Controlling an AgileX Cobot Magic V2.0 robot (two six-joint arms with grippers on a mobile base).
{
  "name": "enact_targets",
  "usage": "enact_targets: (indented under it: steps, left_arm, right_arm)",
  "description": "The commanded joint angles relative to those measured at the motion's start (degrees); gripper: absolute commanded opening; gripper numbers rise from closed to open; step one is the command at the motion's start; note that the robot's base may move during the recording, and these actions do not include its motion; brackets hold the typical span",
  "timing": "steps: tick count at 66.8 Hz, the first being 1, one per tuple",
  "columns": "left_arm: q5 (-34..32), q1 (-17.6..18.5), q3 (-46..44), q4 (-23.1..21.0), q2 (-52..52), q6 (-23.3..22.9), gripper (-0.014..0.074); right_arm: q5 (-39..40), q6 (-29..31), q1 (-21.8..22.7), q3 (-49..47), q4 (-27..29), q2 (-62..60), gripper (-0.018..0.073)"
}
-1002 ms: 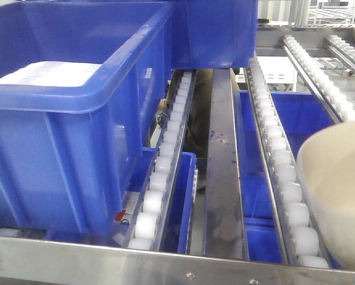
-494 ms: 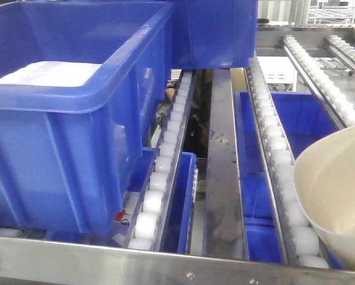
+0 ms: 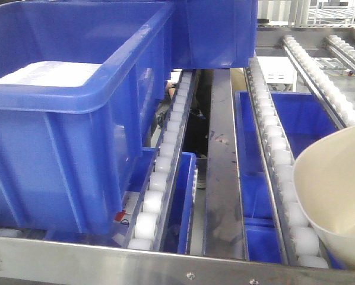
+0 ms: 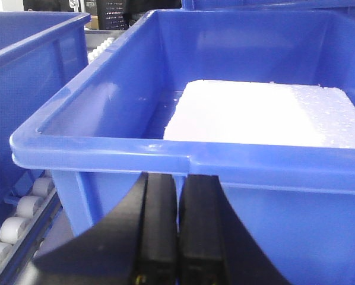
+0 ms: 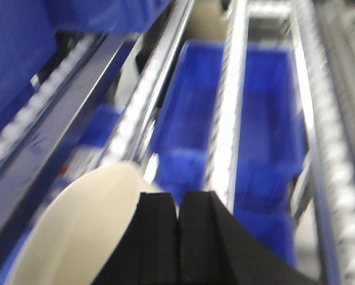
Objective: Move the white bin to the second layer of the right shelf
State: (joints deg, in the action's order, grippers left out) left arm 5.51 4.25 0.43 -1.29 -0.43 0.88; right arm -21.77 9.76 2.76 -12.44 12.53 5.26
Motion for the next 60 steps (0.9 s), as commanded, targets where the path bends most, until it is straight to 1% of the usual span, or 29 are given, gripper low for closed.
enact_targets:
  steps: [1,8,16,19,25,28,38,46,54,60]
  left_arm:
    - [-5.0,0.1,2.1,-0.4,-1.0,-0.2,0.0085]
    - [-5.0,0.1,2.1,-0.4,-1.0,-0.2,0.0085]
    - [-5.0,0.1,2.1,-0.4,-0.9,-0.2,0.0085]
    - [-5.0,0.1,2.1,-0.4,-0.9,-0.2,0.0085]
    - [-5.0,0.1,2.1,-0.4,-0.9,-0.2,0.0085]
    - [-5.0,0.1,2.1,-0.4,-0.9,-0.2,0.0085]
    - [-5.0,0.1,2.1,-0.4,-0.9,-0.2,0.0085]
    - [-5.0,0.1,2.1,-0.4,-0.9,-0.2,0.0085]
    - [-5.0,0.1,2.1,-0.4,-0.9,-0.2,0.0085]
    - [-5.0,0.1,2.1,-0.4,-0.9,-0.2,0.0085]
  right_arm:
    - [9.8,-0.9,0.1,1.8,-2.1,-2.4,0.0057]
    - [11.1,-3.4,0.2,5.5,-4.0,-7.3,0.0057]
    - [12.5,-3.9,0.2,8.0,-4.3,-7.0,0.0057]
    - [15.2,-3.9,0.2,9.5,-4.4,-7.0,0.0057]
    - [24.6,-5.4,0.2,13.6,-5.2,-7.1,0.0057]
    - [23.6,-5.9,0.2,13.1,-6.3,-7.1,0.0057]
    - [24.0,-5.9,0.1,13.2,-6.3,-7.1,0.0057]
    - [21.8,-5.9,0.1,13.2,-6.2,-7.1,0.0057]
    - [19.0,-7.9,0.1,13.2,-6.2,-7.1,0.0057]
    - [19.3,-8.4,0.1,13.2,-6.2,-7.1,0.0057]
